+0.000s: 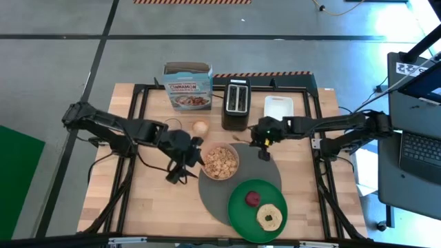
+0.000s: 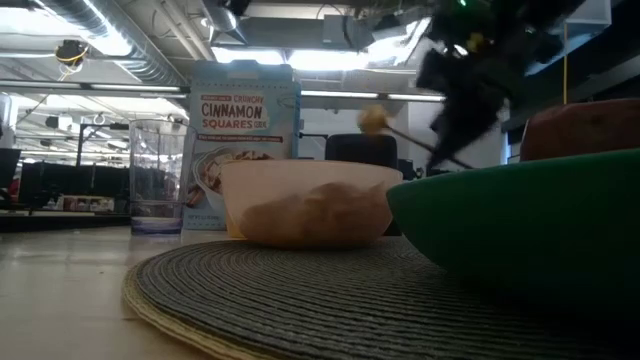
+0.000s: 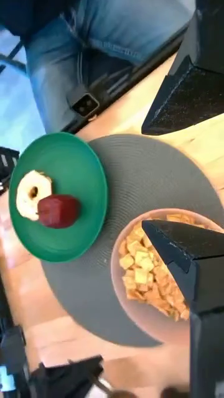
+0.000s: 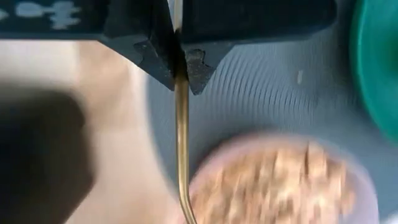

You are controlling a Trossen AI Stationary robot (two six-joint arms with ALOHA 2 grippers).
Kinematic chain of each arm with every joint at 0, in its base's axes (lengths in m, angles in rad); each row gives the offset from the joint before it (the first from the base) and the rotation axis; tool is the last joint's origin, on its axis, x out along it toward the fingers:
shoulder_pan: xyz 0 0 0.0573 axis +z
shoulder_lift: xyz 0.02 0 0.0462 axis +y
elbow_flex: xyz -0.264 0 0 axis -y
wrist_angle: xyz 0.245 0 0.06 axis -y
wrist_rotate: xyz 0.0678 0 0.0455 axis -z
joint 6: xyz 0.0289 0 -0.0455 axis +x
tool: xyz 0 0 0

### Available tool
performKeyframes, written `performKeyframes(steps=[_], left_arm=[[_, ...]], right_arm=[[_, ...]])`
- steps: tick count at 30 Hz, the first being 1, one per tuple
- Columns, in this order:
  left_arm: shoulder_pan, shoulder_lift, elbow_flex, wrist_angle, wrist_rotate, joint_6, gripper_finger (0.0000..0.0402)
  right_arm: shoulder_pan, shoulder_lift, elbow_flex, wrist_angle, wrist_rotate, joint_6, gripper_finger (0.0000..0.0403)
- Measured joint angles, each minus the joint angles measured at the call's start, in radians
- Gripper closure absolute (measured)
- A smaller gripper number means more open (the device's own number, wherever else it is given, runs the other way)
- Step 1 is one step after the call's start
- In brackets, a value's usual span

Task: Arrange a breakfast setting
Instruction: Put the gold spoon on the gray table mat

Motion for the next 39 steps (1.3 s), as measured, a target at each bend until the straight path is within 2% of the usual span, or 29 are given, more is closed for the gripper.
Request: performKeyframes(steps=[3, 6, 10, 17, 21, 23, 30, 33, 39], left_arm=[[-0.030, -0.007, -0.052, 0.013, -0.030, 0.003, 0.0171], [-0.028, -0.031, -0.053, -0.016, -0.097, -0.006, 0.0171], [-0.028, -0.069, -0.051, 0.036, -0.174, -0.018, 0.0171], [-0.028, -0.089, -0.050, 0.060, -0.213, -0.022, 0.0171], [-0.028, -0.083, -0.050, 0.061, -0.221, -0.021, 0.0171], [-0.028, -0.082, -0.050, 0.061, -0.224, -0.017, 0.0171], [-0.028, -0.082, -0.050, 0.084, -0.225, -0.009, 0.0171], [-0.028, -0.082, -0.050, 0.089, -0.225, 0.006, 0.0171], [-0.028, -0.082, -0.050, 0.091, -0.225, 0.018, 0.0171]], right_arm=[[-0.008, -0.007, -0.046, -0.030, -0.047, -0.057, 0.0403], [-0.004, -0.015, -0.038, -0.076, -0.057, -0.204, 0.0403], [0.042, -0.015, 0.020, -0.073, -0.026, -0.467, 0.0403], [0.175, -0.014, 0.057, -0.101, -0.022, -1.266, 0.0403], [0.185, 0.027, 0.059, -0.113, 0.037, -1.354, 0.0403], [0.182, 0.053, 0.057, -0.123, 0.056, -1.456, 0.0403], [0.167, 0.179, 0.058, -0.049, 0.053, -1.671, 0.0403], [0.148, 0.235, 0.058, -0.006, 0.049, -1.709, 0.0403], [0.089, 0.299, 0.058, 0.052, -0.037, -1.719, 0.0403]])
